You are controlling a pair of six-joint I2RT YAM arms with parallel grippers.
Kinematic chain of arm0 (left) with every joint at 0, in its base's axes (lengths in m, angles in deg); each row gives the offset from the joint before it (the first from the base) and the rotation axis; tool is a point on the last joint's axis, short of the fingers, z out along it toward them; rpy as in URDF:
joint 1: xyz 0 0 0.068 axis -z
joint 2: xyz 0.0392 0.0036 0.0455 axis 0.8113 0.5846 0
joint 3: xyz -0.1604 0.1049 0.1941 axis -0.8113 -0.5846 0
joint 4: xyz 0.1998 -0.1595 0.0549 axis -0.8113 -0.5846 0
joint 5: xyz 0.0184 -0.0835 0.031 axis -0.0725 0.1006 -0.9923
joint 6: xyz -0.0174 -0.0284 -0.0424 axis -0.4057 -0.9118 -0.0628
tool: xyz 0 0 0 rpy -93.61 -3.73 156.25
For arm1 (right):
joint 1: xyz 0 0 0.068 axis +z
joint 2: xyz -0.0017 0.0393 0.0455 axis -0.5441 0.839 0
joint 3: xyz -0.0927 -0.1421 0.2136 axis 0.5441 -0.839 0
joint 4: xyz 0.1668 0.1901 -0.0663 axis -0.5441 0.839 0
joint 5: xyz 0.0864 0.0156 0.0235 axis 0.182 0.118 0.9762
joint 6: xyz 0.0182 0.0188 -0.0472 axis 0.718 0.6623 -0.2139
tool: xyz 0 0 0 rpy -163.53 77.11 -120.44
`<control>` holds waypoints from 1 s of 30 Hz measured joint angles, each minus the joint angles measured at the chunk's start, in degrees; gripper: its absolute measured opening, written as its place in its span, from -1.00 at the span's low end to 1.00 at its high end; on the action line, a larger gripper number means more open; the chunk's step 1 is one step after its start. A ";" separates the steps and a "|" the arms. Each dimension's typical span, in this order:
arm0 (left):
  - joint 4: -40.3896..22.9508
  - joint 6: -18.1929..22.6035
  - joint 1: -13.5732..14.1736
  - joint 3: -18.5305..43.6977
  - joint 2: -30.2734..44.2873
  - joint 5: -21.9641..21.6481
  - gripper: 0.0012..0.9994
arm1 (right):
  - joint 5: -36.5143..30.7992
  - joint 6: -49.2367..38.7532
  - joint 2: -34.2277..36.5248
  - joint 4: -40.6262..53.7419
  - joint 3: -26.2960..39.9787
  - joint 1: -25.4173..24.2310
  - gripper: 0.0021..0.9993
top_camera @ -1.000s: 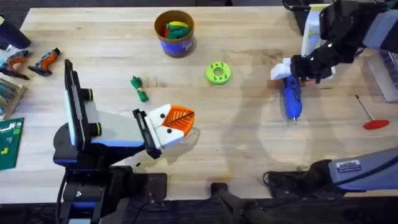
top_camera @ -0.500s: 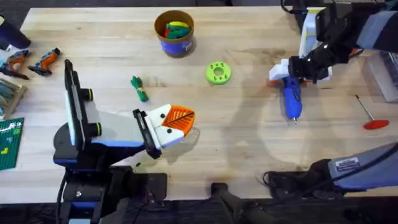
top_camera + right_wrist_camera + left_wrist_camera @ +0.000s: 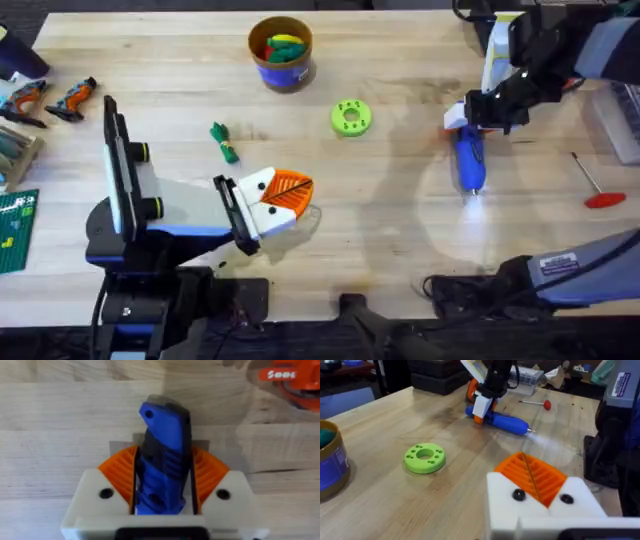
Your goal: Pick up the gripper from the table and insert it into the empty holder that is missing its gripper. Then pick up a screw, insert it into the mounting hole, and use the screwdriver to tighten it. Finally, clean up the table by picking up the vegetable and placing it into the bucket.
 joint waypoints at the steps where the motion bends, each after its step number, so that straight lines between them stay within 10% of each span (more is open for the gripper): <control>1: 0.00 -0.01 0.00 0.00 -0.01 0.00 -0.99 | 0.00 -0.04 0.00 0.03 0.02 0.00 -0.09; 6: 0.00 -0.02 0.00 0.00 -0.02 0.00 -0.99 | 0.02 0.22 0.00 0.65 0.02 -0.02 -0.96; 20: 0.00 0.00 0.00 0.00 -0.02 0.00 -0.99 | 0.02 0.24 -0.68 1.91 0.36 -0.02 -0.95; 30: 0.00 0.00 0.00 0.00 -0.02 0.00 -0.99 | 0.75 0.71 -14.26 2.83 11.08 1.87 -0.95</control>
